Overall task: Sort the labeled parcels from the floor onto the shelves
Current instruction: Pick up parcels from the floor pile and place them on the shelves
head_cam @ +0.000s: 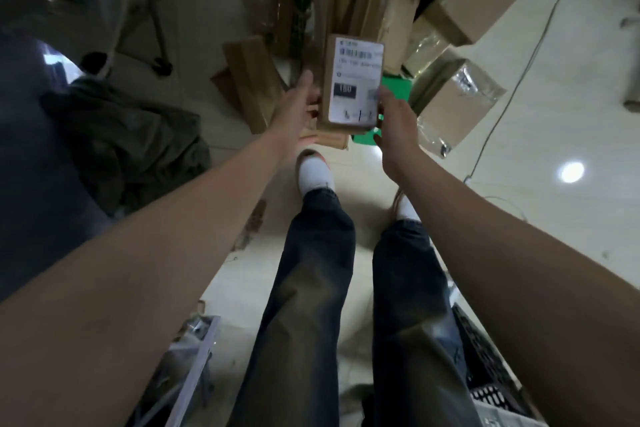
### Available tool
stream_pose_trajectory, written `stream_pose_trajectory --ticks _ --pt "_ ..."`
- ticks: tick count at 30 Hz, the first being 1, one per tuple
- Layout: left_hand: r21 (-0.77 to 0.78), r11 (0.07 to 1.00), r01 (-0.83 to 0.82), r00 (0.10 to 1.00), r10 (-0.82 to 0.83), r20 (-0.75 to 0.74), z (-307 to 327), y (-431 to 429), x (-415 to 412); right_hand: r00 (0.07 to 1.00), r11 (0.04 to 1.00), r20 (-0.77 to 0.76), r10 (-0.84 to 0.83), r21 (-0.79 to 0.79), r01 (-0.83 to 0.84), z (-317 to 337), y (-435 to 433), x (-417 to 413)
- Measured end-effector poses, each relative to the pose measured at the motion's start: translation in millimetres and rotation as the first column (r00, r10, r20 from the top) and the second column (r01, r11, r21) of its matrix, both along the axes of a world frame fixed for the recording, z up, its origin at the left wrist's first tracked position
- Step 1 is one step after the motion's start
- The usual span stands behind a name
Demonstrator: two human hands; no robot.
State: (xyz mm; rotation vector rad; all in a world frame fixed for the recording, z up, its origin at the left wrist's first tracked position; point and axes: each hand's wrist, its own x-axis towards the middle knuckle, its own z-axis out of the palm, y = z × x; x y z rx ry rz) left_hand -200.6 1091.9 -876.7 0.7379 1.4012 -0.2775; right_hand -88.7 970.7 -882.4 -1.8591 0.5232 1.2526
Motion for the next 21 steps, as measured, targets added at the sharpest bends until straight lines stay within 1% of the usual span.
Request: stream_pose_trajectory --ticks 2,4,7,12,17,21 --pt "0.081 0.996 -0.027 1.0 0.025 0.018 24.6 -3.7 8.0 0.997 0.999 0.076 0.019 0.035 -0.022 25.0 -2.1 5.7" --pt "0.15 0.988 -0.049 0.998 0.041 0.056 49.1 -7.4 15.3 0.99 0.994 0.141 0.006 0.108 -0.022 54.0 -0.2 14.6" --pt "0.185 0.975 -0.119 0.986 0.095 0.138 92.8 -13.2 23.5 0.981 0.974 0.194 0.019 0.219 -0.062 104.0 4.2 31.9" --pt "0.246 0.934 -0.258 0.952 0.202 0.231 180.8 -26.8 34.6 0.95 0.927 0.282 0.131 0.304 -0.218 194.7 12.7 65.4" --pt "0.302 0.872 -0.385 0.891 0.266 0.367 293.4 -44.7 37.8 0.88 0.824 0.421 0.219 0.403 -0.398 308.5 8.6 88.8" --pt "0.352 0.799 -0.487 0.829 0.295 0.475 406.1 -48.8 37.1 0.785 0.693 0.577 0.227 0.471 -0.546 427.3 15.0 98.6"
